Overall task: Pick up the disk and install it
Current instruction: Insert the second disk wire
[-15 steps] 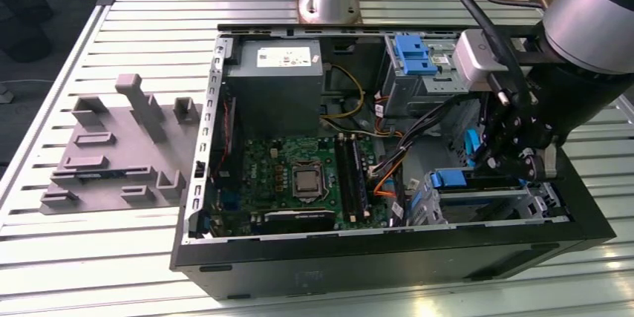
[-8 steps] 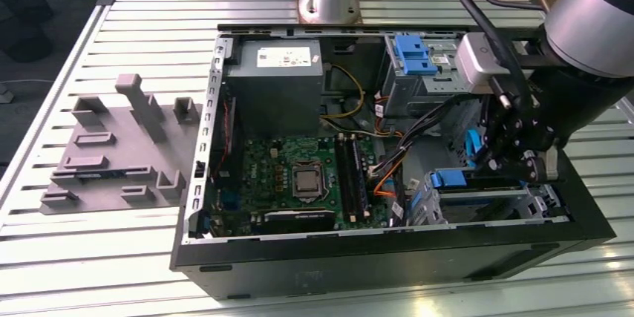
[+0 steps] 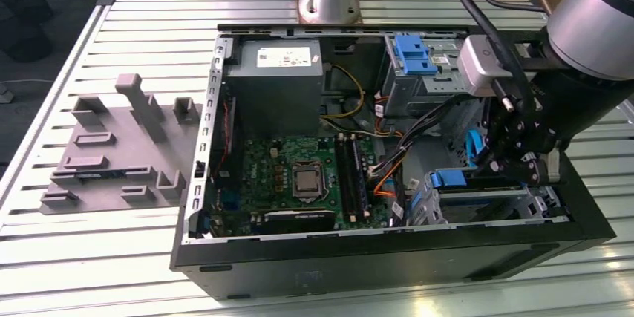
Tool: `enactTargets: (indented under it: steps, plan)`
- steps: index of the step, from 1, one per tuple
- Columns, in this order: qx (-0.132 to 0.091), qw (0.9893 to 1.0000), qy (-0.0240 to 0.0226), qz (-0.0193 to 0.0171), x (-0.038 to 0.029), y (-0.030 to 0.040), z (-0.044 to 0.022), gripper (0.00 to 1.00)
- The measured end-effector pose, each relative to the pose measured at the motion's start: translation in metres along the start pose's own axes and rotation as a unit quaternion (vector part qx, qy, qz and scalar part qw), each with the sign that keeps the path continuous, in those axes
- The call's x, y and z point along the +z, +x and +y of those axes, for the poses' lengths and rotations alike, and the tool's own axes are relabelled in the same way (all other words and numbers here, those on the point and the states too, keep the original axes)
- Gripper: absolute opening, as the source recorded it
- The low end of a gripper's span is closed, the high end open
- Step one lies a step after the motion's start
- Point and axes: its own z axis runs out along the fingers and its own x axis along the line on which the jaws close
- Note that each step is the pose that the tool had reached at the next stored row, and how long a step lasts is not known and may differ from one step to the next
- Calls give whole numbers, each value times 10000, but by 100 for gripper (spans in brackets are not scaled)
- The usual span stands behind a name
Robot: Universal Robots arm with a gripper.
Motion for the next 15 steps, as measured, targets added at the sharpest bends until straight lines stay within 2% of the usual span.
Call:
enactTargets:
  steps: [15]
  plan:
    - [0, 10000, 0, 2, 53, 9, -3, 16]
